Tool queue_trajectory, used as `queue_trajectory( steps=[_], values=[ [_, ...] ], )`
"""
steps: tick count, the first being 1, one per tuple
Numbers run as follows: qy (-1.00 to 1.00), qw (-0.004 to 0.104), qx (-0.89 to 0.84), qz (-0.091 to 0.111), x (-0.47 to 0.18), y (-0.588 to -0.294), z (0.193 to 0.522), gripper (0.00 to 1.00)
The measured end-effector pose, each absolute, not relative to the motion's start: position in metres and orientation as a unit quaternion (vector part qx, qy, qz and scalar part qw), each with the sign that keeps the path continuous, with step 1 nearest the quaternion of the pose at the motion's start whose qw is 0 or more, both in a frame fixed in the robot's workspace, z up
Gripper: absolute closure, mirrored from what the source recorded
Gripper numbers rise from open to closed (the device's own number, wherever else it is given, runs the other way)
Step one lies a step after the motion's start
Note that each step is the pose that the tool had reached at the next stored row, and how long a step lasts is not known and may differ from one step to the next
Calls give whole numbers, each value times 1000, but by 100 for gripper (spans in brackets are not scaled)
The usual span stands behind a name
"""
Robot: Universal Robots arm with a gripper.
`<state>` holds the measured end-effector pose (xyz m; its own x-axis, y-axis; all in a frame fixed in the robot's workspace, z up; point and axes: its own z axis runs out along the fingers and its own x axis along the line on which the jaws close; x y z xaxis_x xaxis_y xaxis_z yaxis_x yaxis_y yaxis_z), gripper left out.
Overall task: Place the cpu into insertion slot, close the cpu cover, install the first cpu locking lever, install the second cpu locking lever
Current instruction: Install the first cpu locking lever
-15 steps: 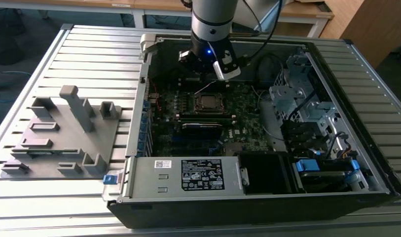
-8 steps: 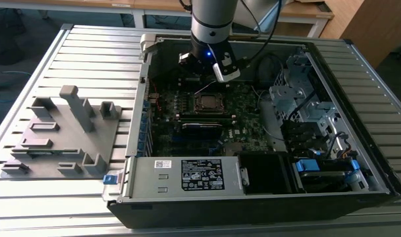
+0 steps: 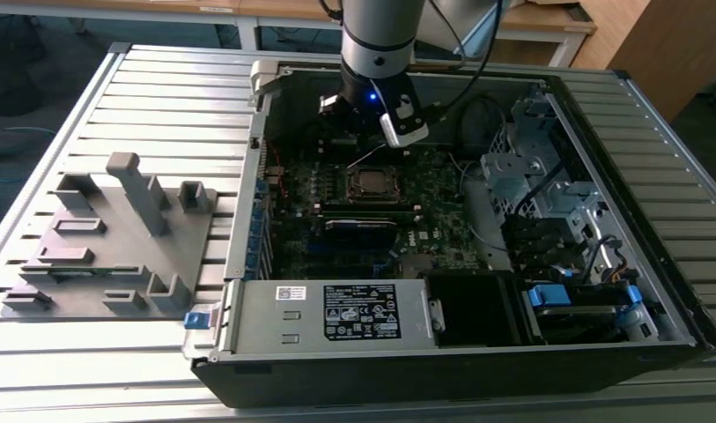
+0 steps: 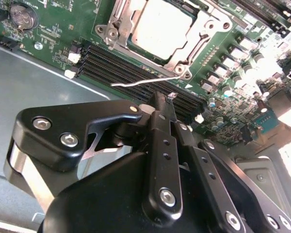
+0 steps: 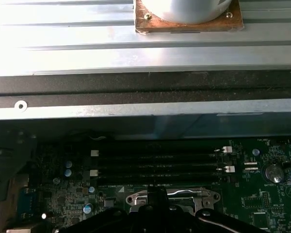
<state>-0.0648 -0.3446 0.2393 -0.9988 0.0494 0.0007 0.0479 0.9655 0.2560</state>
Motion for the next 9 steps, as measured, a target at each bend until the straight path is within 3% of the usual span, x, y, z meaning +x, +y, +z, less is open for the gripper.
queue_trajectory(
  steps=[9],
  values=[
    [992,3,25,127,-65,-345,237,90]
  ],
)
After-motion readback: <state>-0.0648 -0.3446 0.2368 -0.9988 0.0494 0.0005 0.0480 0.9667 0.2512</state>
